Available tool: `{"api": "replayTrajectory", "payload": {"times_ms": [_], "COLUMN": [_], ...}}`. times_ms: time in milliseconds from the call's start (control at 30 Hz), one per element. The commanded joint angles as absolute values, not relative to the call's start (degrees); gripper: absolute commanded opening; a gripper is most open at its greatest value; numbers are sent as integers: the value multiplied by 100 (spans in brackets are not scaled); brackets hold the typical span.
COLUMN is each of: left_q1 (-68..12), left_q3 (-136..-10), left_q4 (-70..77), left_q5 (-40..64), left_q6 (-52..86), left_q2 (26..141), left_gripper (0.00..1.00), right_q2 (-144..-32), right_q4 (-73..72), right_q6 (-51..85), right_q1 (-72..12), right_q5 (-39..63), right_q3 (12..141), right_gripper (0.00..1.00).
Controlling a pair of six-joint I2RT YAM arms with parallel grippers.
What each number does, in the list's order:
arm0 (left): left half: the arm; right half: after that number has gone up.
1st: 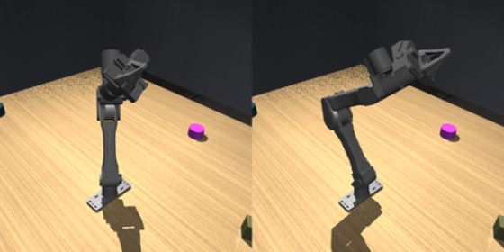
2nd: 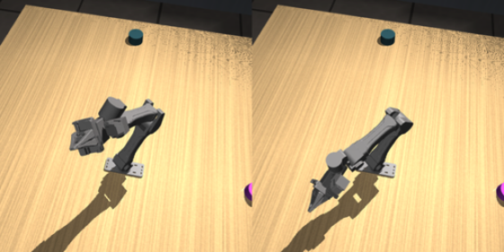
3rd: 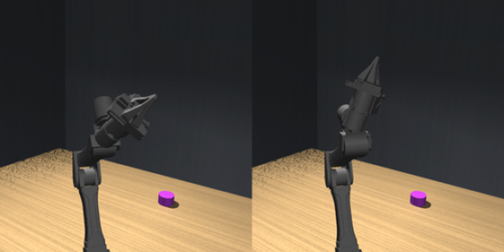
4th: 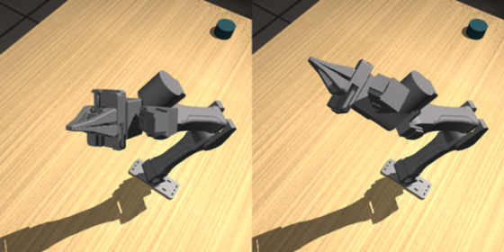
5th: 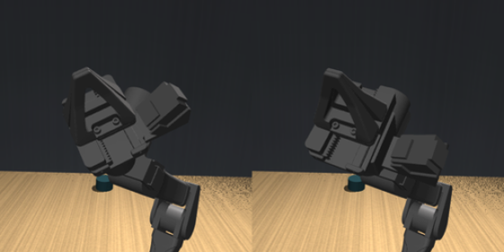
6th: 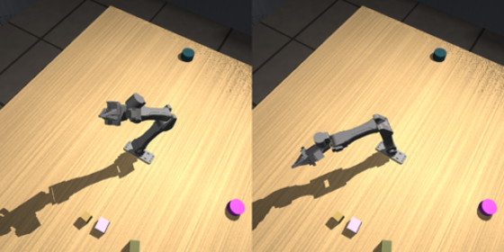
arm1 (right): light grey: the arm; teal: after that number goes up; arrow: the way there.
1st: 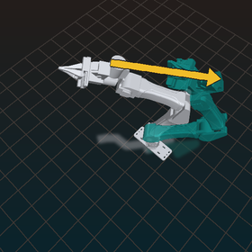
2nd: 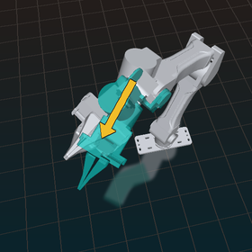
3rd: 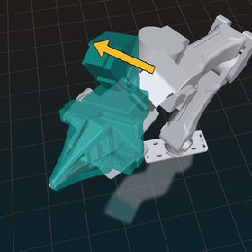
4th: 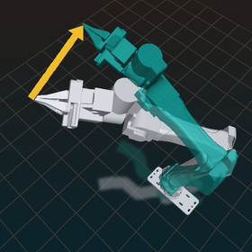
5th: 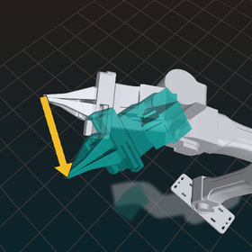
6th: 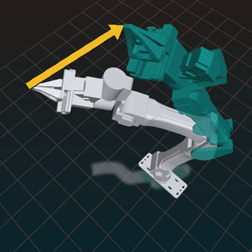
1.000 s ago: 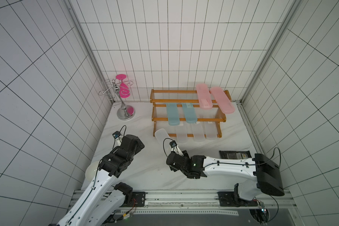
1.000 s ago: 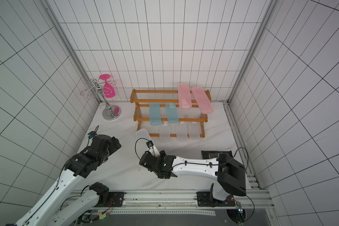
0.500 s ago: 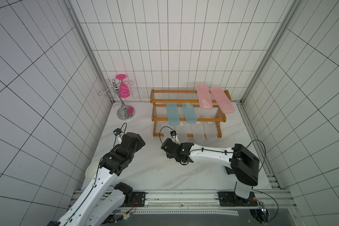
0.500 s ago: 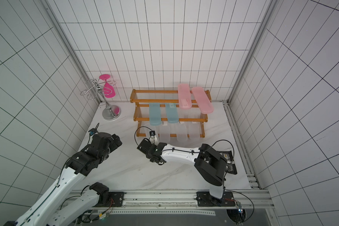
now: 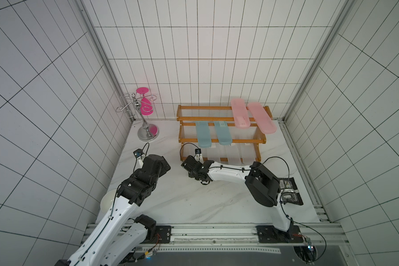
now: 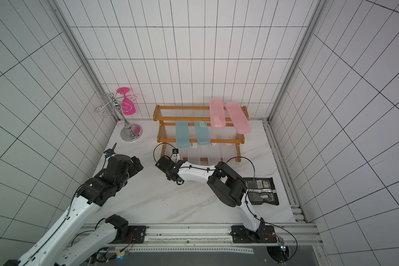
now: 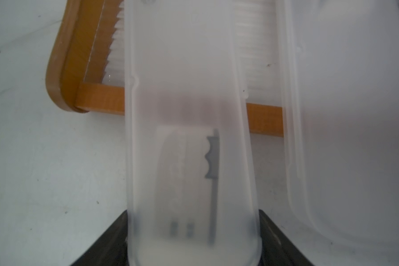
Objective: Place the pencil cases on the shelf according to color
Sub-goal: Place the pencil case on the shelf.
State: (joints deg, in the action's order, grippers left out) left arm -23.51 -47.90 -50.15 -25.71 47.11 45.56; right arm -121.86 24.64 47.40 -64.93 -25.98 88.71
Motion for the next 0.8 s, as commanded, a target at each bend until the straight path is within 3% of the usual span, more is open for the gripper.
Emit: {"api": "replayTrajectory", "payload": {"times_ms": [0,300,367,467,567,767], "left_q1": [-2329,-2320,-2320,-2317,-2309,-2312], "left_q3": [-4880,-4800,-4776,-4760,-4796,-4985], "left_q4": [-4922,-4787,-4779,-4766,-4835,-5001], "left_q5": [-2733,-2743,-2764,-2803,-2871,-2944], "left_q6": [4587,4563,4546,4528,4544,4494], "left_q2": [4542,4630,4634,4634,4612,4376], "left_gripper": [98,98,98,98,98,98], "right_q2": [-12427,-12985,-13014,-12991,-12834,-12135], "right_q4": [2349,2282,2234,2224,2229,2182], "right_q6": [4809,4637,4600,4586,4634,4623], "right_q1": [-6322,-6018,-5977,-5977,-6027,-6251], "right_q5": [-2686,-2472,-2396,-2269,-2197,-2406], "right_q3": [9331,9972,10023,10057,9955,9495], "right_gripper": [49,52,60,86,98,99]}}
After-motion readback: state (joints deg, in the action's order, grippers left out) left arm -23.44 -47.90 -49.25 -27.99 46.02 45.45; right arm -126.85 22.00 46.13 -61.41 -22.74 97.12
